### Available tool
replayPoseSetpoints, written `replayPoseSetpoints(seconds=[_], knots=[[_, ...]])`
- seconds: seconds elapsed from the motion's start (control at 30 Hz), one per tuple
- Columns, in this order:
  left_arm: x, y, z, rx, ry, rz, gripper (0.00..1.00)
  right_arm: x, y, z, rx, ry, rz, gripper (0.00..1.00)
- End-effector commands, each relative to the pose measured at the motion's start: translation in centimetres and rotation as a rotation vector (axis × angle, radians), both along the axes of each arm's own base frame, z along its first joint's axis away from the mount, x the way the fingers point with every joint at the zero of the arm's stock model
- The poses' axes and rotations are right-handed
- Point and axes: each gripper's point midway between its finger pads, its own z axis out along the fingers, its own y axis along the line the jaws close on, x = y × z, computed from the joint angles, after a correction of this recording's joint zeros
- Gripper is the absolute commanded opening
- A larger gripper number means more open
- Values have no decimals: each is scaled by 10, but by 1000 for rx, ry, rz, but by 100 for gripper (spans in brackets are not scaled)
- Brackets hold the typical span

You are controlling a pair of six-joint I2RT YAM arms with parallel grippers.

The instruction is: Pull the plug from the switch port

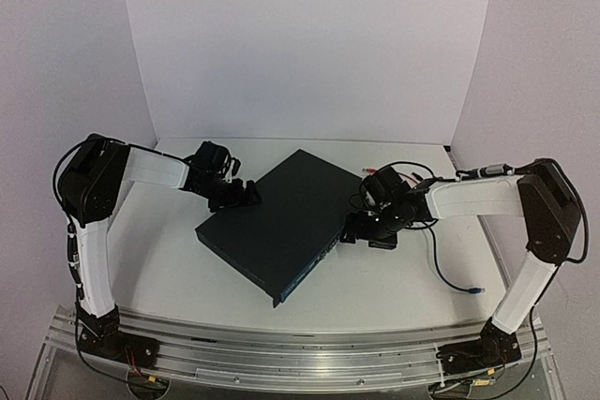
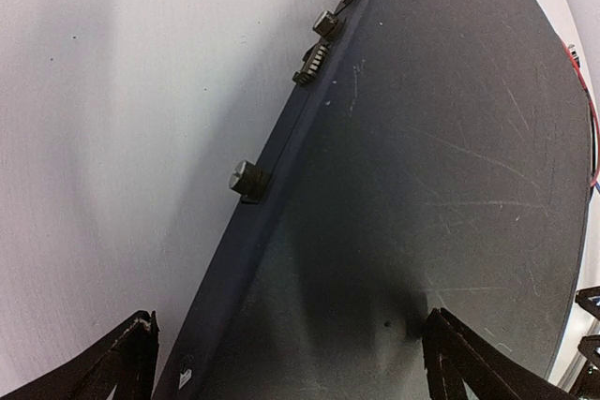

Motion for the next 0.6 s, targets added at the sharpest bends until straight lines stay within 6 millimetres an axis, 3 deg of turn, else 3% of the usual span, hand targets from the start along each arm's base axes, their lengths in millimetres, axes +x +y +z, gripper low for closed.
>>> replayPoseSetpoints(seconds=[0.0,0.57], knots=[[3,-6,2,-11,-1,-14,98,10,13,9,39,-6,4,81],[1,-13,3,-32,-9,-41,98,23,18,0,33,-27,-21,81]])
